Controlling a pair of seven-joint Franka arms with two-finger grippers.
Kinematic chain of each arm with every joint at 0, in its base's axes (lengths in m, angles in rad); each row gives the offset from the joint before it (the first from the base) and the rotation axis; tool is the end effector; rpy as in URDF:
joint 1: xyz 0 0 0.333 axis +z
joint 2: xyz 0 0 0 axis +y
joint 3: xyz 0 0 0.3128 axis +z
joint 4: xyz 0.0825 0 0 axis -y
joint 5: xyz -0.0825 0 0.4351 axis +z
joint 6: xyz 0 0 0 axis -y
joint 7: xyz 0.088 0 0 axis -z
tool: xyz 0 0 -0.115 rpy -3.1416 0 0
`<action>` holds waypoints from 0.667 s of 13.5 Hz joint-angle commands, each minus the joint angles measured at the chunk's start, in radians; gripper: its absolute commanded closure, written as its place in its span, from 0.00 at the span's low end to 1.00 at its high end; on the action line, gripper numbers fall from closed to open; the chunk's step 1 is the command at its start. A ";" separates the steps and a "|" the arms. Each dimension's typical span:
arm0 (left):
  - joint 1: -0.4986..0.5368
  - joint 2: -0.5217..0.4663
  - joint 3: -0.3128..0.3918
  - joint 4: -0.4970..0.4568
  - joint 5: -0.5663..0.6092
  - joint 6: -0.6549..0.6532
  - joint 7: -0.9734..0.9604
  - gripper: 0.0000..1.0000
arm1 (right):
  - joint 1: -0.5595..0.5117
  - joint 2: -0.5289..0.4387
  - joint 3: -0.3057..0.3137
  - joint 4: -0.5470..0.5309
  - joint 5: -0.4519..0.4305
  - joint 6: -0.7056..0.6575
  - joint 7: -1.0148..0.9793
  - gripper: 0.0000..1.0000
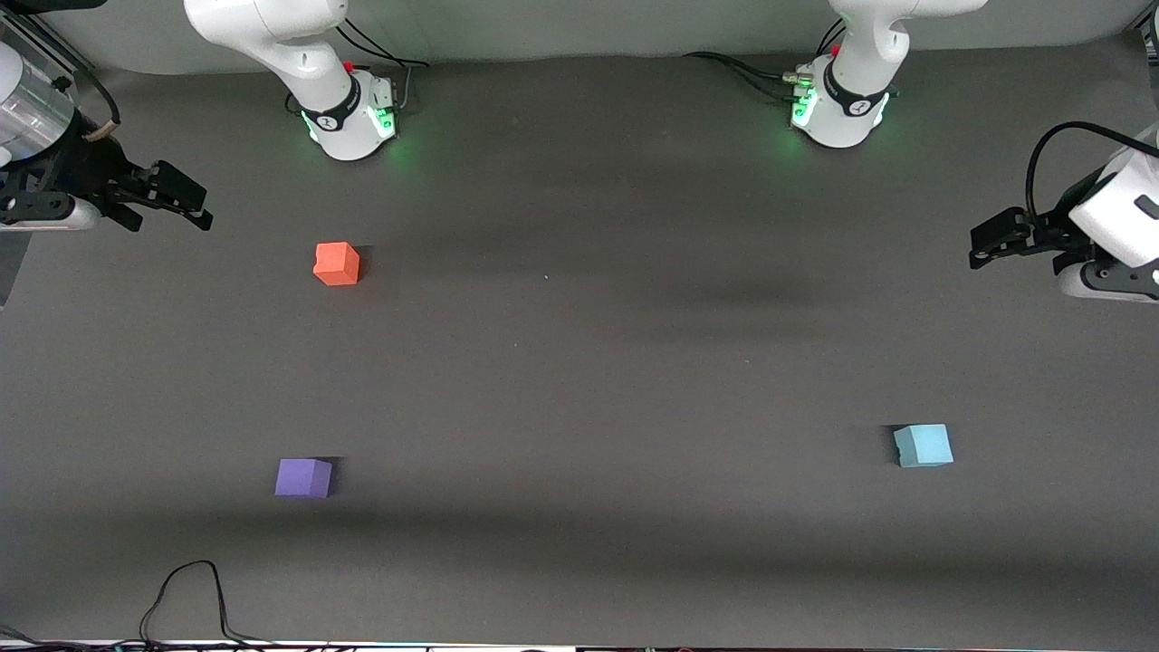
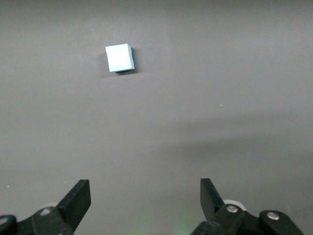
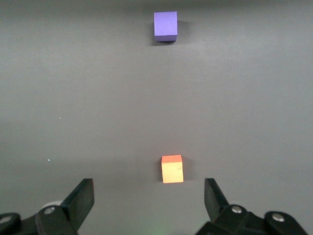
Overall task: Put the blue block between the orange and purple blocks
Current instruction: 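Move the left gripper down toward the light blue cube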
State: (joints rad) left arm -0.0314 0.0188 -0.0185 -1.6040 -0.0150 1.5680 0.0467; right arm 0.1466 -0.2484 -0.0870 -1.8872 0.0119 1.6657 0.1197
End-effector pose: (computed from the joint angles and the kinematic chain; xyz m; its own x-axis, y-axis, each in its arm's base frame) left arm 0.6079 -0.0320 0.5843 0.9939 -0.0964 -0.0540 -0.0956 -0.9953 0.0179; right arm 0.5333 0.0289 0.5961 0.9980 -0.0590 0.0218 -0.0582 -0.9977 -0.0361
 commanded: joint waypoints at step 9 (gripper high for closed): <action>-0.001 0.012 0.011 -0.008 0.007 0.029 -0.011 0.00 | 0.004 -0.008 -0.004 -0.056 0.002 0.038 0.011 0.00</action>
State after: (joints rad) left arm -0.0312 0.0234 -0.0145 -1.6044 -0.0150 1.5816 0.0454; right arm 0.1466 -0.2473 -0.0870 -1.9163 0.0119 1.6766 0.1197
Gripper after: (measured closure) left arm 0.000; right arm 0.000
